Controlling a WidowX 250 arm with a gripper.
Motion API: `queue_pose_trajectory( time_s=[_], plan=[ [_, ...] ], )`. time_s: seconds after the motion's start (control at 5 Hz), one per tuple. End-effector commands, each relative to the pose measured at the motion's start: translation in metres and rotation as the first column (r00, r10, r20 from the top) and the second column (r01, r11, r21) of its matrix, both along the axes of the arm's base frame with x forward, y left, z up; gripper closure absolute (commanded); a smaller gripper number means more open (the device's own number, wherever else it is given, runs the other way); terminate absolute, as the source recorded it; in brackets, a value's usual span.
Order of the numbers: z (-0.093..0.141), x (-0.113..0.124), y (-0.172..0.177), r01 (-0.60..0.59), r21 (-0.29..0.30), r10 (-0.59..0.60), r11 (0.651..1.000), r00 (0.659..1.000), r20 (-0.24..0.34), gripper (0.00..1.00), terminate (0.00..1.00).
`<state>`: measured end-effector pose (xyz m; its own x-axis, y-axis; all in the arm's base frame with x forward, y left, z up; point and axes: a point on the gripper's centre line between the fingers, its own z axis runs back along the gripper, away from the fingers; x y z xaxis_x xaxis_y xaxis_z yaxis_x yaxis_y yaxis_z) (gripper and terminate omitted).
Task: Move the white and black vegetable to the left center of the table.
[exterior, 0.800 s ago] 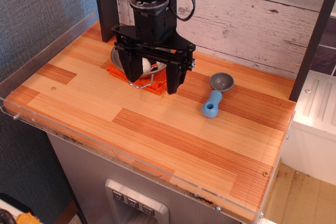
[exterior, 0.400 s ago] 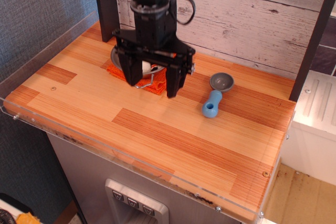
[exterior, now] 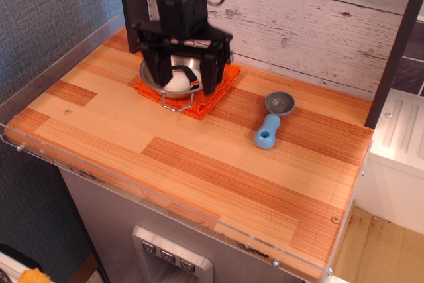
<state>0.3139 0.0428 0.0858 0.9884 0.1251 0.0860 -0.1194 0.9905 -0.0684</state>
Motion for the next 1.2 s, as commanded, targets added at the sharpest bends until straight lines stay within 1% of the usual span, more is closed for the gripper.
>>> queue_pose_trajectory(
  time_s=[0.0,0.2,0.4,0.6,0.8,1.0],
  plan=[
    [0.013,0.042,0.024,-0.015,0.046,0.011,0.999,0.997,0.078,0.00,0.00],
    [0.001,0.054,0.032,0.027,0.107,-0.035,0.994,0.997,0.072,0.00,0.00],
    [-0.013,0.052,0.040,0.044,0.123,-0.050,0.991,0.998,0.043,0.00,0.00],
    [-0.025,0.045,0.046,0.043,0.131,-0.044,0.991,0.999,0.005,0.00,0.00],
    [-0.033,0.039,0.053,0.032,0.124,-0.030,0.992,0.999,-0.019,0.00,0.00],
    [-0.046,0.036,0.057,0.043,0.115,-0.037,0.992,0.998,-0.054,0.00,0.00]
  ],
)
